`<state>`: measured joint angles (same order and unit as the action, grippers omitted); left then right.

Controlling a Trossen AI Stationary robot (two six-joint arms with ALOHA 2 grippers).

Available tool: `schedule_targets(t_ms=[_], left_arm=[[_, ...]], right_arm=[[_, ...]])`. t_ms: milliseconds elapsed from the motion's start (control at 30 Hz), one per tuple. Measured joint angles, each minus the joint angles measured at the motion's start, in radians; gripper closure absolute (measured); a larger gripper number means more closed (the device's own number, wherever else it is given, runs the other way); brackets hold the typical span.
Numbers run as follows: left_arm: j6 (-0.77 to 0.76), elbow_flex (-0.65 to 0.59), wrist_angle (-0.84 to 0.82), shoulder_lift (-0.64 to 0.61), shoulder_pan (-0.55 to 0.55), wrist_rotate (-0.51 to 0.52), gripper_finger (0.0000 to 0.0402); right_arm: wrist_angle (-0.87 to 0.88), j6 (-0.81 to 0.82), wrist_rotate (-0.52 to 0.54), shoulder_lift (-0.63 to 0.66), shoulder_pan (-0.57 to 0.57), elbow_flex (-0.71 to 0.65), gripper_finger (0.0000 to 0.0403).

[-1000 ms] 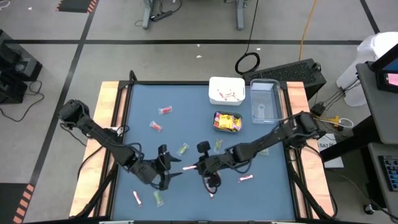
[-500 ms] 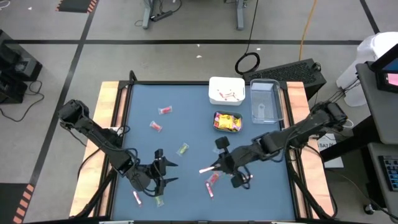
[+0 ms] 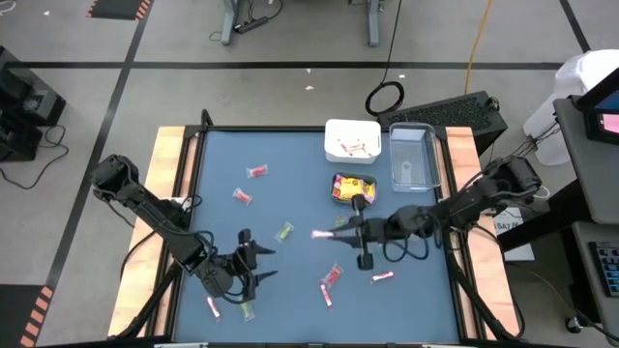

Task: Sort candy
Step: Put the middle left white candy into the white bin

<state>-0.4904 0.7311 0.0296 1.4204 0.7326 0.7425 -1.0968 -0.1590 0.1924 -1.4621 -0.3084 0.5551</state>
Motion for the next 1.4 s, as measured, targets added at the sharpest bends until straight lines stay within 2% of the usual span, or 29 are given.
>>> schedule_targets(t_ms=[67,233,633,733,867,1267,1400], left_arm=[[0.0,0.0,0.0,0.0,0.0,0.012,0.0141],[-0.001,0.0,0.0,0.0,0.0,0.018,0.0141],[0.0,0.0,0.0,0.0,0.0,0.022,0.0141],[0.0,0.0,0.0,0.0,0.0,0.022,0.0141],[0.0,0.0,0.0,0.0,0.0,0.026,0.0141],[0.0,0.0,0.0,0.0,0.0,0.026,0.0141],[0.001,0.0,0.0,0.0,0.0,0.026,0.0141]], right_arm=[[-0.075,-0.015,0.047,-0.02,0.006,-0.004,0.0365],[-0.178,-0.043,0.044,-0.038,0.021,0.012,0.0365],[-0.186,-0.07,0.036,-0.038,0.012,0.02,0.0364],[-0.172,-0.105,-0.008,-0.038,0.013,0.02,0.0364],[-0.137,-0.219,-0.069,-0.038,0.012,0.02,0.0364],[0.024,-0.73,-0.068,-0.039,0.013,0.02,0.0364],[0.025,-0.82,-0.068,-0.039,0.013,0.02,0.0364]])
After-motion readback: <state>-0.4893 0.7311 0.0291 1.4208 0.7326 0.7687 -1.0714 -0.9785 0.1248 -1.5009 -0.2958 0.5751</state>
